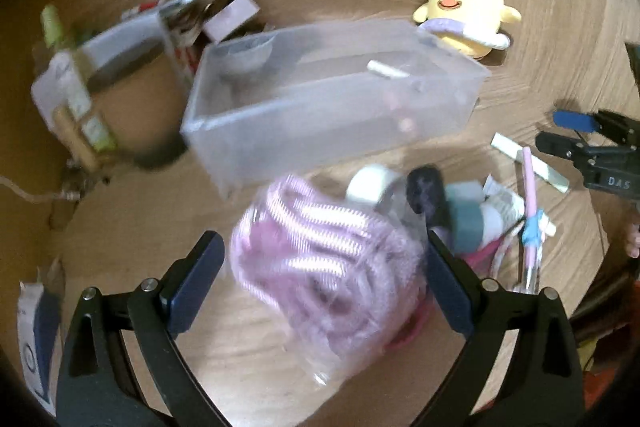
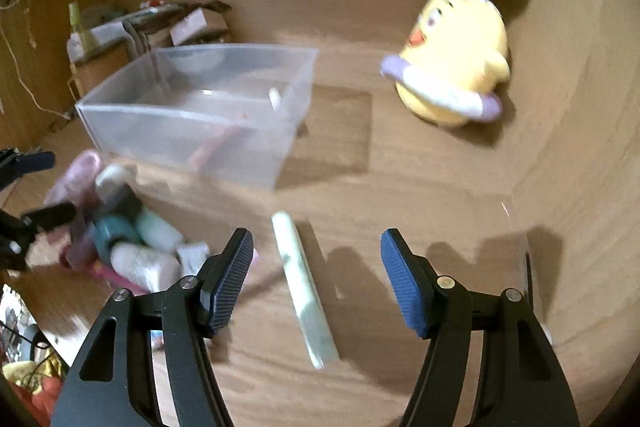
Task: Organize objects
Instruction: 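Grasp the white-green tube with the right gripper, then grasp the bagged pink rope with the left gripper while the right gripper carries the white-green tube, then lower the rope and tube into the clear box and open both grippers, then grasp the black mascara with the left gripper, then lift the mascara with the left gripper while the right gripper grasps the pink pen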
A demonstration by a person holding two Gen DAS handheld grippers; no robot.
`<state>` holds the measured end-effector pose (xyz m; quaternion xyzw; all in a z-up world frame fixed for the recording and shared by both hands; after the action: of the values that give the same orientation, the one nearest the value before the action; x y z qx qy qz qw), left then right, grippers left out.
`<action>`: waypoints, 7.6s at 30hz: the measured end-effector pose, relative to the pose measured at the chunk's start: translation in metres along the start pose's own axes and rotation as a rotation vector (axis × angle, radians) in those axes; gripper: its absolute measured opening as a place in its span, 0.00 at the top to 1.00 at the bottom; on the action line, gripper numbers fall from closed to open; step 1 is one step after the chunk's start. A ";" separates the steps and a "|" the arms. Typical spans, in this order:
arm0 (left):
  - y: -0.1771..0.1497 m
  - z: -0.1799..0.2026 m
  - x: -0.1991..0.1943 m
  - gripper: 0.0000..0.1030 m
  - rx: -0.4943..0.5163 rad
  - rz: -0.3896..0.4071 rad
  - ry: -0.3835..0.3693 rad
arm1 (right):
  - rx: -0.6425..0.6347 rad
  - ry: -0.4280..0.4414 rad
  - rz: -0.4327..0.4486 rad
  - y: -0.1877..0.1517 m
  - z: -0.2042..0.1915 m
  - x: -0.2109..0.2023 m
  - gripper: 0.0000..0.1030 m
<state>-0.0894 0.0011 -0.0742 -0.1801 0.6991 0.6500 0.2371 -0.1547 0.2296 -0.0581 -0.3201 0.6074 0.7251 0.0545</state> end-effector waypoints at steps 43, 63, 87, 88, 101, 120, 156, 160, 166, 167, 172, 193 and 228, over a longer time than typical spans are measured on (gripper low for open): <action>-0.024 -0.053 0.030 0.35 -0.093 -0.110 0.033 | 0.107 0.023 -0.063 -0.031 0.000 0.014 0.86; -0.007 -0.056 -0.022 0.80 -0.117 -0.004 0.053 | 0.085 0.050 0.115 0.033 -0.010 -0.024 0.86; -0.022 -0.078 0.016 0.49 -0.124 -0.049 0.059 | 0.059 0.124 0.147 0.083 -0.055 -0.001 0.86; -0.019 -0.080 0.011 0.49 -0.138 -0.030 0.061 | 0.056 0.122 0.149 0.085 -0.056 0.000 0.86; 0.057 -0.091 -0.043 0.51 -0.195 0.225 0.015 | 0.058 0.108 0.187 0.118 -0.053 0.008 0.86; 0.141 -0.063 0.029 0.51 -0.150 0.220 -0.023 | -0.020 0.129 0.059 0.128 -0.071 0.074 0.86; 0.122 -0.025 0.063 0.19 -0.060 0.075 -0.038 | -0.079 0.150 -0.018 0.110 -0.082 0.084 0.64; 0.117 -0.023 0.033 0.06 -0.058 0.116 -0.038 | -0.052 0.133 0.057 0.116 -0.071 0.048 0.52; 0.094 -0.015 0.002 0.03 -0.036 0.132 -0.044 | -0.032 0.089 0.131 0.104 -0.060 0.001 0.49; 0.089 -0.014 0.000 0.03 -0.032 0.129 -0.044 | -0.026 0.085 0.135 0.099 -0.060 -0.004 0.48; 0.057 -0.001 -0.010 0.03 -0.003 0.105 -0.058 | 0.012 0.073 0.129 0.066 -0.053 -0.025 0.46; -0.011 0.049 -0.001 0.58 0.004 -0.004 -0.188 | 0.206 0.142 -0.009 -0.038 -0.069 -0.031 0.57; 0.020 0.051 -0.014 0.76 -0.057 0.120 -0.226 | 0.199 0.095 0.132 0.007 -0.053 -0.032 0.91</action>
<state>-0.0835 0.0532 -0.0521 -0.0703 0.6589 0.6987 0.2699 -0.1118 0.1893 -0.0386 -0.3065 0.6978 0.6474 0.0092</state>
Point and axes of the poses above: each gripper's, at about its wrist camera, not at the fingertips, and x roughly the way its jaws point, z to its right, y to its top, the point moved 6 cm from there along x, roughly the way its jaws point, and after that the axes turned 14 degrees about z, right-handed, at the moved point
